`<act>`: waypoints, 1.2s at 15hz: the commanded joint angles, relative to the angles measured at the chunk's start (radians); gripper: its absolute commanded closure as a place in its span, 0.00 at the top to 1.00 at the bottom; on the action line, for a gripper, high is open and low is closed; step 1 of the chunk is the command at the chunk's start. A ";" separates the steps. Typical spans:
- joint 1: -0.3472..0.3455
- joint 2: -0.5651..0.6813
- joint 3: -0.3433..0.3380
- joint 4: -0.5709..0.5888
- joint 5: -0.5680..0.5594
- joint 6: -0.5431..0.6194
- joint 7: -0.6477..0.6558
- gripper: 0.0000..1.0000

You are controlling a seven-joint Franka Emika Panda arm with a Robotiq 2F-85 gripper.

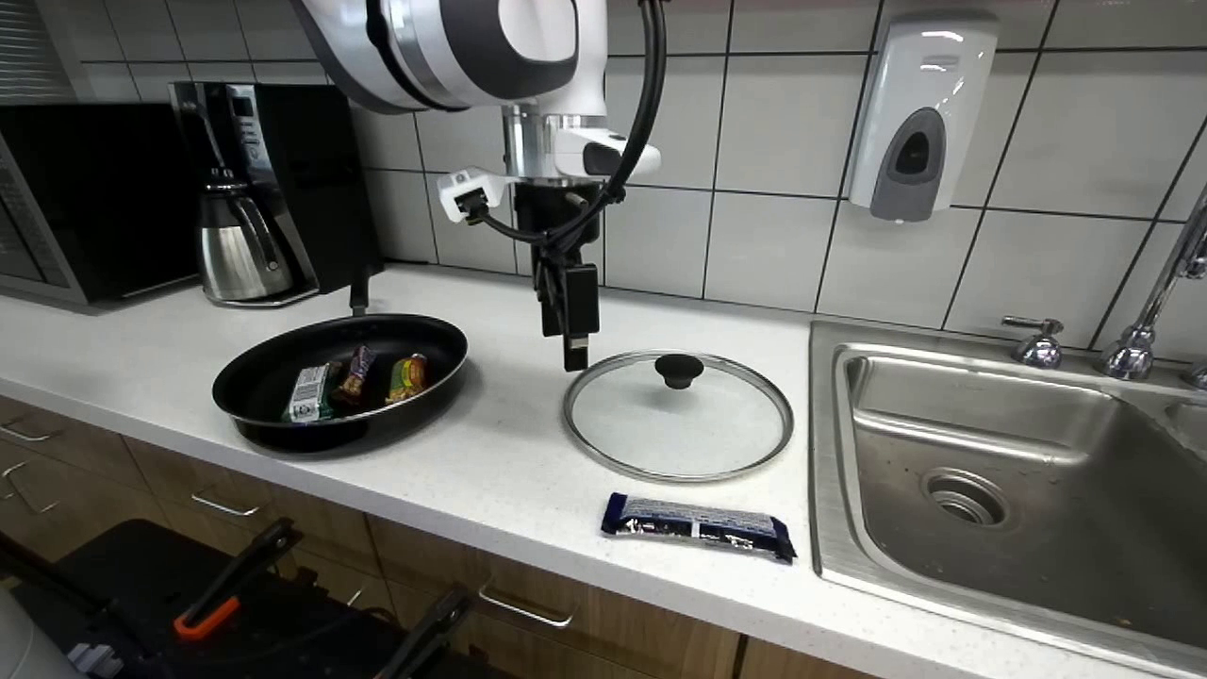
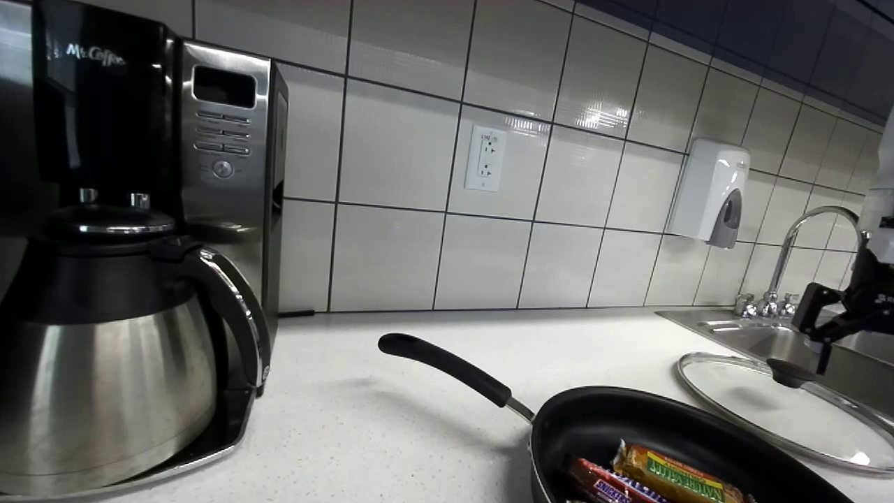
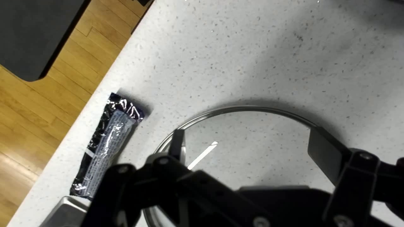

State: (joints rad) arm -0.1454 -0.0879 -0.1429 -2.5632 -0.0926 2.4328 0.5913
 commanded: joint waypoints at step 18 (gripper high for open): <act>-0.110 -0.036 -0.055 -0.036 -0.041 0.037 0.073 1.00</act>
State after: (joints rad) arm -0.2183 -0.0949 -0.1809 -2.5739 -0.1121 2.4516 0.6293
